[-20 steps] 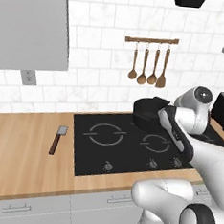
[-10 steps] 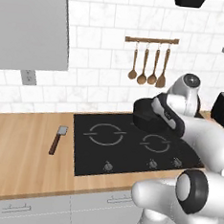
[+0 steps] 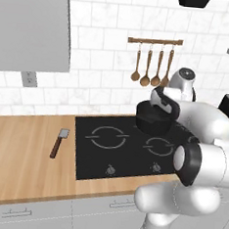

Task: Put the bell pepper and broccoli in the pot. Retrieve the spatula and lightly stir the vegetables in the pot.

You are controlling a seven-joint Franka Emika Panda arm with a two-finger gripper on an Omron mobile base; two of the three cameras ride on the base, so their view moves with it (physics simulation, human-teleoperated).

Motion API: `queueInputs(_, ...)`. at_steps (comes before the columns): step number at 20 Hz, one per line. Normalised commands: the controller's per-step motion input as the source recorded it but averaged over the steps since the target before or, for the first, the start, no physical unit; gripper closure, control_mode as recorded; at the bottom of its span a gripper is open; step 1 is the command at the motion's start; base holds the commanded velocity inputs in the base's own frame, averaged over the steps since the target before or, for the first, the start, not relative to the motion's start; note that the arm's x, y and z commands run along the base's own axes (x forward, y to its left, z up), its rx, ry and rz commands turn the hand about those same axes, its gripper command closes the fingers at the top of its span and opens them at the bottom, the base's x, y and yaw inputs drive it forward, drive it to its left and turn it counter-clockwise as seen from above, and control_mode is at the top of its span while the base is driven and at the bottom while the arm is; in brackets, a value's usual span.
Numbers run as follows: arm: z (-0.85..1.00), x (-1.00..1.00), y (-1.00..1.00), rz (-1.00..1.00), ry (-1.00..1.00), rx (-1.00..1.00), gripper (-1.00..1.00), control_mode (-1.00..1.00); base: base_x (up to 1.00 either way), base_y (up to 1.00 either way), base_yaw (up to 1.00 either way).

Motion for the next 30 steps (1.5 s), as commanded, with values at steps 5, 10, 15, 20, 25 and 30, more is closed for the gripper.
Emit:
queueInputs(5, -0.27, 0.46, 0.0, 0.0, 0.04, 0.08, 1.0, -1.0, 0.0, 0.0, 0.0)
queueInputs(10, -0.09, 0.17, 0.0, 0.0, 0.04, 0.07, 1.0, -1.0, 0.0, 0.0, 0.0)
queueInputs(15, -0.27, 0.15, 0.0, 0.0, 0.02, -0.01, 1.0, -1.0, 0.0, 0.0, 0.0)
queueInputs(20, -0.42, 0.23, 0.0, 0.0, 0.0, -0.03, 1.0, -1.0, 0.0, 0.0, 0.0)
queueInputs(25, -0.25, 0.28, 0.0, 0.0, 0.01, -0.02, 1.0, -1.0, 0.0, 0.0, 0.0)
queueInputs(30, -0.07, 0.17, 0.0, 0.0, 0.06, 0.0, 1.0, -1.0, 0.0, 0.0, 0.0)
